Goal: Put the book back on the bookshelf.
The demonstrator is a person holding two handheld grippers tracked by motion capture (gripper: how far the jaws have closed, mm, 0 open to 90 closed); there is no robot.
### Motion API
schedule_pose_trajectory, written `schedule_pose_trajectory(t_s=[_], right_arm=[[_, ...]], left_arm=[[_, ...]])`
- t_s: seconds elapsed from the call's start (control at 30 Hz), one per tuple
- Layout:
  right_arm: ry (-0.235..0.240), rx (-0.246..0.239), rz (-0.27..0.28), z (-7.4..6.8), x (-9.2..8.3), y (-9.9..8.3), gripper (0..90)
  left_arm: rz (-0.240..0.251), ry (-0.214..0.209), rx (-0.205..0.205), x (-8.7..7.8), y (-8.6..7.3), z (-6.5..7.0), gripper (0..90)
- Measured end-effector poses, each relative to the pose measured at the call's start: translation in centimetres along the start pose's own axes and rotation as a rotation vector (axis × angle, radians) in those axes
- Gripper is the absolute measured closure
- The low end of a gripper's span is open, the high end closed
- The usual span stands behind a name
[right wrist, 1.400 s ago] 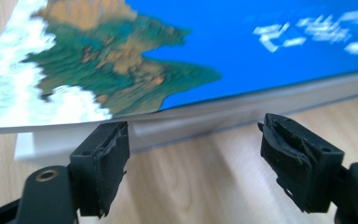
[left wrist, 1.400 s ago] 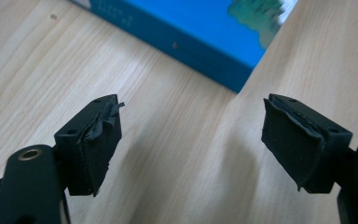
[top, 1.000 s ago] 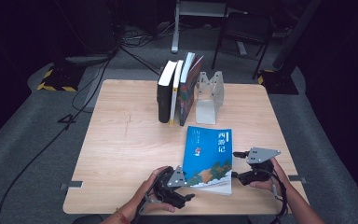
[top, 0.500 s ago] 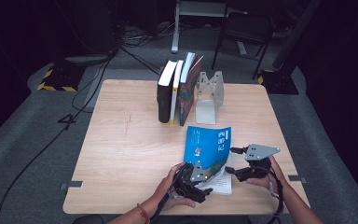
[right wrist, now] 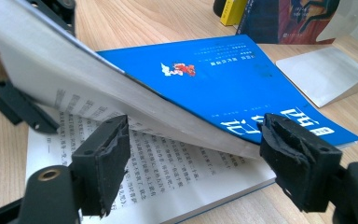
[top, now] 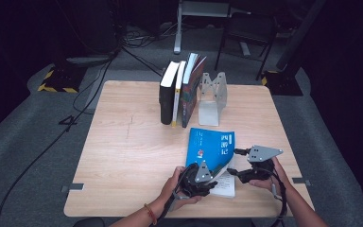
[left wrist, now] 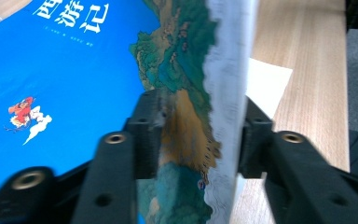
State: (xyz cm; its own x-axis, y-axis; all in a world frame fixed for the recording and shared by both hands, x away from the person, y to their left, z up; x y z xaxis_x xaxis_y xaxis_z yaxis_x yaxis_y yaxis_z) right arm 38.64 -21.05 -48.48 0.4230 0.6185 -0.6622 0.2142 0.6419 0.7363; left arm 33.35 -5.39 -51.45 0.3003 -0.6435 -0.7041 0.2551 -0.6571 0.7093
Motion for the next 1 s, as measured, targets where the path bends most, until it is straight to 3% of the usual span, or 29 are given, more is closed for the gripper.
schedule_pose_trajectory(t_s=[0.1,0.13,0.33,0.47,0.57,0.67,0.73,0.9,1.0], right_arm=[[-0.018,-0.01,0.007,0.0,0.0,0.3,27.6],[-0.02,-0.01,0.008,0.0,-0.1,0.3,27.6],[0.019,-0.012,0.028,-0.1,-0.2,0.5,28.4],[0.046,-0.025,0.037,-0.4,0.2,0.9,26.6],[0.068,-0.045,0.036,-0.7,0.8,1.4,26.9],[0.084,-0.072,0.04,-1.0,1.6,1.8,28.1],[0.089,-0.097,0.027,-1.2,2.3,2.0,27.9],[0.122,-0.154,-0.007,-1.5,4.1,2.1,41.0],[0.123,-0.146,0.001,-0.8,4.5,1.7,51.5]], left_arm=[[0.001,0.042,0.034,-0.6,0.2,0.1,74.0],[0.006,0.044,0.026,-0.8,0.2,0.0,75.7],[0.012,-0.005,0.011,-2.3,-0.5,-0.9,80.9],[0.011,-0.009,0.038,-3.6,-1.5,-1.5,81.7],[0.003,-0.007,0.034,-4.8,-2.7,-2.3,82.2],[-0.012,-0.003,0.056,-5.9,-3.8,-2.9,82.1],[-0.014,-0.023,0.061,-6.5,-4.5,-3.3,81.7],[-0.022,-0.01,0.039,-7.9,-5.9,-4.4,80.6],[-0.025,0.022,0.036,-8.7,-6.6,-5.2,79.8]])
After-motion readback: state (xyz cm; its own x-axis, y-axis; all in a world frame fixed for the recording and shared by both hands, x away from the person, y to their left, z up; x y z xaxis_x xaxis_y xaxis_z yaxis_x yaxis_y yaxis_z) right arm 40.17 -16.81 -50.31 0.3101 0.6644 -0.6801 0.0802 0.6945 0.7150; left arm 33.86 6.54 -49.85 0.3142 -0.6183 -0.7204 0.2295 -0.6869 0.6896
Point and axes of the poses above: each handheld gripper's, and its own axes: x roughly forward along the jaws, y roughly out of its top, z roughly to its right, the point moved 7 cm from there along x, roughly forward along the jaws, and after that the axes turned 6 degrees about -z, right-handed, at the moved point
